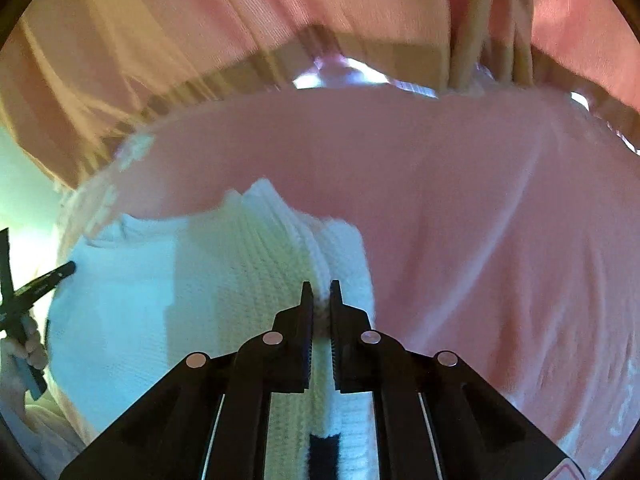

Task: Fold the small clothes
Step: 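Pinch and smooth the folded sweater edge with both grippers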

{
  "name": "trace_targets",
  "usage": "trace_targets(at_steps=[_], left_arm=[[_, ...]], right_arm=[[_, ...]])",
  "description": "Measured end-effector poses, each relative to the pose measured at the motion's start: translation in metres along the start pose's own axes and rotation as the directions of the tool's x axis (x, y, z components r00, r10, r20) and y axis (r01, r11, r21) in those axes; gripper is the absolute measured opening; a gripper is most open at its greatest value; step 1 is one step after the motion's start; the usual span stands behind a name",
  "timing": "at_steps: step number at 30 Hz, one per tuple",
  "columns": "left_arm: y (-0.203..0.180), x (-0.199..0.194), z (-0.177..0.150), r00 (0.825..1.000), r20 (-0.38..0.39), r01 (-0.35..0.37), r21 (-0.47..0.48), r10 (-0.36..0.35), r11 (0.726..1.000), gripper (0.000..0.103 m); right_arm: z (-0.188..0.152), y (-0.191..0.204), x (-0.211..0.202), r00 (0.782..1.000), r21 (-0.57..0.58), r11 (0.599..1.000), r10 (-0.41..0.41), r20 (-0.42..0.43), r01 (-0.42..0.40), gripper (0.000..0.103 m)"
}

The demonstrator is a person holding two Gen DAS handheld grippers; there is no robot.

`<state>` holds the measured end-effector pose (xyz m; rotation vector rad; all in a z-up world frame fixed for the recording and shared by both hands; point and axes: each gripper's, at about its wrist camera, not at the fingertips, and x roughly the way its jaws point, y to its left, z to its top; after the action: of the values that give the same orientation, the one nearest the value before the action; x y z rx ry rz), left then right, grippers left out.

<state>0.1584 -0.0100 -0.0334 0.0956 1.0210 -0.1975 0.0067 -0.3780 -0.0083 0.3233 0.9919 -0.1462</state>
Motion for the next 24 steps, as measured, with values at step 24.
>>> trace_targets(at_steps=[24], left_arm=[[-0.024,0.003,0.003,1.0,-0.003,-0.004,0.011,0.004,1.0,0.02]], right_arm=[[-0.002,0.005,0.023,0.998,-0.038,0.998,-0.054,-0.039,0.052,0.0]])
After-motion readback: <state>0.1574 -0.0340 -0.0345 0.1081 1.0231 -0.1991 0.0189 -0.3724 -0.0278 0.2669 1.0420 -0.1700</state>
